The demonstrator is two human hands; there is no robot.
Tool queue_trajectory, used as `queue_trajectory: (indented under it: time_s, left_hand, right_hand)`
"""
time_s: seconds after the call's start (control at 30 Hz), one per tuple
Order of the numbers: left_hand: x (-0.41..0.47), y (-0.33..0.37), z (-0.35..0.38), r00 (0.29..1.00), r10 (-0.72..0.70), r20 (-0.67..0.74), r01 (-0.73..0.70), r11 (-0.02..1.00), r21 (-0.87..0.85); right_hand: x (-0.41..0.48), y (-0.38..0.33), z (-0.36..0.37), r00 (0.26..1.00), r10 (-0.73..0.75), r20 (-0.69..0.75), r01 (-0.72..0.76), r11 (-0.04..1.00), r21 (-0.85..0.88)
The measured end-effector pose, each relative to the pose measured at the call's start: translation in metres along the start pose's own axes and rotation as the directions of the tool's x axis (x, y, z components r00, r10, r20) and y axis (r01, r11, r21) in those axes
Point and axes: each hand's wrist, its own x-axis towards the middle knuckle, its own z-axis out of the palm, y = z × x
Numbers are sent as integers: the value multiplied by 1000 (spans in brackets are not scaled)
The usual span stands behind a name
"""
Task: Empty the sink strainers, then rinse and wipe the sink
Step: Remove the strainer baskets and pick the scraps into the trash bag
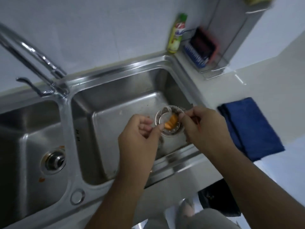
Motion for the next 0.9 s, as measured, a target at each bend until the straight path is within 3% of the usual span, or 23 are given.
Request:
queue_trajectory:
  time_s: [0.2, 0.37, 0.53, 0.77, 0.9]
  left_hand:
    - [-42, 52, 60, 995, -34, 94, 54, 972, -227]
    - [-120, 85, 140, 966, 32, 255, 12, 986, -167]
    - [-200, 99, 222, 930, 84, 358, -66, 996, -63]
    - [-242, 60, 306, 904, 127, 409, -144, 989, 11]
    - [-245, 6, 345, 893, 172, 415, -197, 980, 19]
  right_hand:
    - [-48, 44, -78, 977, -9, -215, 40, 989, 142]
    - [-102, 116, -147, 946, 43, -321, 23, 980, 199]
    - [-160, 203, -209, 917, 161, -364, -83, 972, 222]
    - [-190, 298, -240, 908, 250, -335, -188, 960, 208]
    - [-202, 342, -224, 866, 328, -378, -158, 896, 415]
